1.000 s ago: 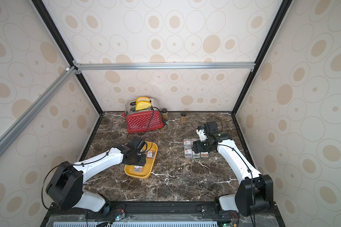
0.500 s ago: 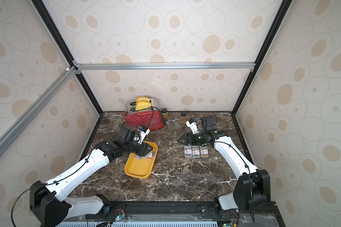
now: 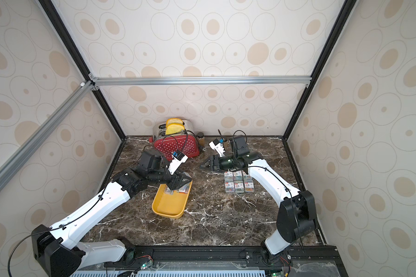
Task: Take the paper clips out of the storage box
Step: Pick up the boxed paper clips from the storage box.
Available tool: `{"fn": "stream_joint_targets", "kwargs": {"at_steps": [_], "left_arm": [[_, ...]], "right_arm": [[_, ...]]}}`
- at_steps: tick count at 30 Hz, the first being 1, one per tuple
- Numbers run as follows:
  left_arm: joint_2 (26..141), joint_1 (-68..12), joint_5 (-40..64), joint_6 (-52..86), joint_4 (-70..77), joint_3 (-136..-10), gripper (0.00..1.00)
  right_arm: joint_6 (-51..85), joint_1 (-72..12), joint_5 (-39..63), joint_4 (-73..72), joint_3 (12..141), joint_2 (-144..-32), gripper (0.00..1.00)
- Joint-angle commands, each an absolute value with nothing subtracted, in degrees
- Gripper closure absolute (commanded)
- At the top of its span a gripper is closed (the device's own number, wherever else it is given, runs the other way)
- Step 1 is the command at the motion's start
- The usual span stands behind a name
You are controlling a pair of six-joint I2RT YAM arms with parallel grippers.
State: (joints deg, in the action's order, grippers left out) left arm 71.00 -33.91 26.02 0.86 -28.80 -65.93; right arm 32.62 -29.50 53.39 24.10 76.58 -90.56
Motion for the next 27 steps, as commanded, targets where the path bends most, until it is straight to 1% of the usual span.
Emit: {"fn": "stream_joint_targets", "kwargs": {"at_steps": [1,8,17,27], "left_arm": [[71.7,-34.7,28.3,-3.0,-28.5,-69.4,0.72],[73.7,-36.4,28.5,-5.8,-30.3,-71.3,0.73],[74.8,-36.7,27.9,-8.3,-31.6,-72.8,0.74],[76.5,-36.7,27.5,-9.1,-31.8,-73.6,0.75]], "right_arm": [[33.1,-31.1,55.6,24.0,79.0,-91.7,0.29],[31.5,-33.8,56.6,26.6,82.0,-94.0,0.29],[28.5,-35.5,57.0,31.6,83.7,-95.6,0.29],[28.3,-36.4,58.2,31.8,84.3,-95.3,0.29]]}}
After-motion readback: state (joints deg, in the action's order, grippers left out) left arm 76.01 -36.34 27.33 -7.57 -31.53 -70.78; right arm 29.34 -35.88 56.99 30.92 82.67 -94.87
